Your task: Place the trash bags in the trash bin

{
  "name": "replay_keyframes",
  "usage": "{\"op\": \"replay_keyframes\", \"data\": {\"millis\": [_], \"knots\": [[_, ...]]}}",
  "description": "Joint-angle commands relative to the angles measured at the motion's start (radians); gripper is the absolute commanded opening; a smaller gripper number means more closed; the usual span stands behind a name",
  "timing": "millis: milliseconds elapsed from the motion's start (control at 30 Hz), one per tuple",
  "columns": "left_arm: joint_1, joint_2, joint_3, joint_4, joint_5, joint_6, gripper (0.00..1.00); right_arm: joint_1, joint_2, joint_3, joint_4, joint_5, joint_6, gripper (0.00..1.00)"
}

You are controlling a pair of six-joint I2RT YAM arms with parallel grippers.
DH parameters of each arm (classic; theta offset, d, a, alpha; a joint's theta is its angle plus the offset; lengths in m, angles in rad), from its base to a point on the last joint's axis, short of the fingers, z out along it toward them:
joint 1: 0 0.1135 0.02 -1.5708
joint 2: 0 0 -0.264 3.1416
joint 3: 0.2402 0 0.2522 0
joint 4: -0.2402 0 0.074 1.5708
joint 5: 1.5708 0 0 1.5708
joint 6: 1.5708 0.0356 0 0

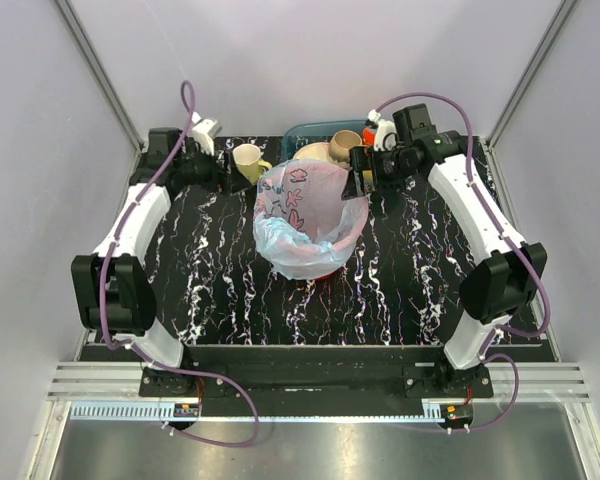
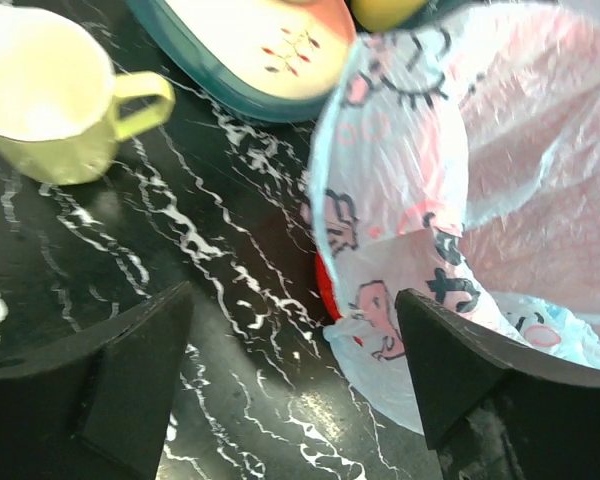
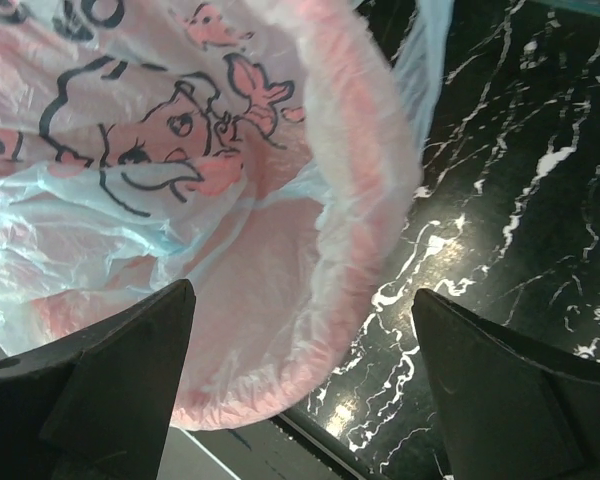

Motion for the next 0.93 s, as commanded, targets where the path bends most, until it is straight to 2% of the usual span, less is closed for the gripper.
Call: {"op": "replay_keyframes", "data": {"millis": [0, 67, 167, 267, 333, 433, 600, 767, 900], "knots": [[0.104, -0.001, 0.112, -0.086, 0.063, -0.029, 0.91, -0.05, -0.055, 0.024, 0.063, 0.016, 0.045, 1.0], [0.133, -0.03, 0.121, -0.11, 0.076, -0.032, 0.99, -0.061, -0.092, 0.01, 0.094, 0.01, 0.045, 1.0], [0.179, -0.093, 0.153, -0.222, 0.065, 0.026, 0.99, -0.077, -0.144, -0.017, 0.132, -0.004, 0.014, 1.0], [0.187, -0.168, 0.181, -0.302, -0.117, -0.004, 0.99, -0.1, -0.199, -0.039, 0.16, 0.016, 0.009, 1.0], [0.186, -0.206, 0.178, -0.368, -0.18, -0.023, 0.99, -0.132, -0.239, -0.06, 0.172, 0.056, 0.028, 1.0], [0.181, -0.301, 0.063, -0.385, -0.274, -0.032, 0.99, -0.18, -0.319, -0.175, 0.217, 0.058, 0.046, 1.0], [0.049, -0.433, -0.253, -0.311, -0.493, -0.014, 0.99, -0.22, -0.499, -0.479, 0.3, 0.097, 0.014, 1.0], [-0.034, -0.479, -0.312, -0.288, -0.596, -0.028, 0.99, -0.219, -0.607, -0.651, 0.318, 0.13, 0.002, 1.0], [-0.061, -0.533, -0.29, -0.274, -0.634, -0.021, 0.99, -0.219, -0.684, -0.678, 0.304, 0.154, -0.018, 1.0]]}}
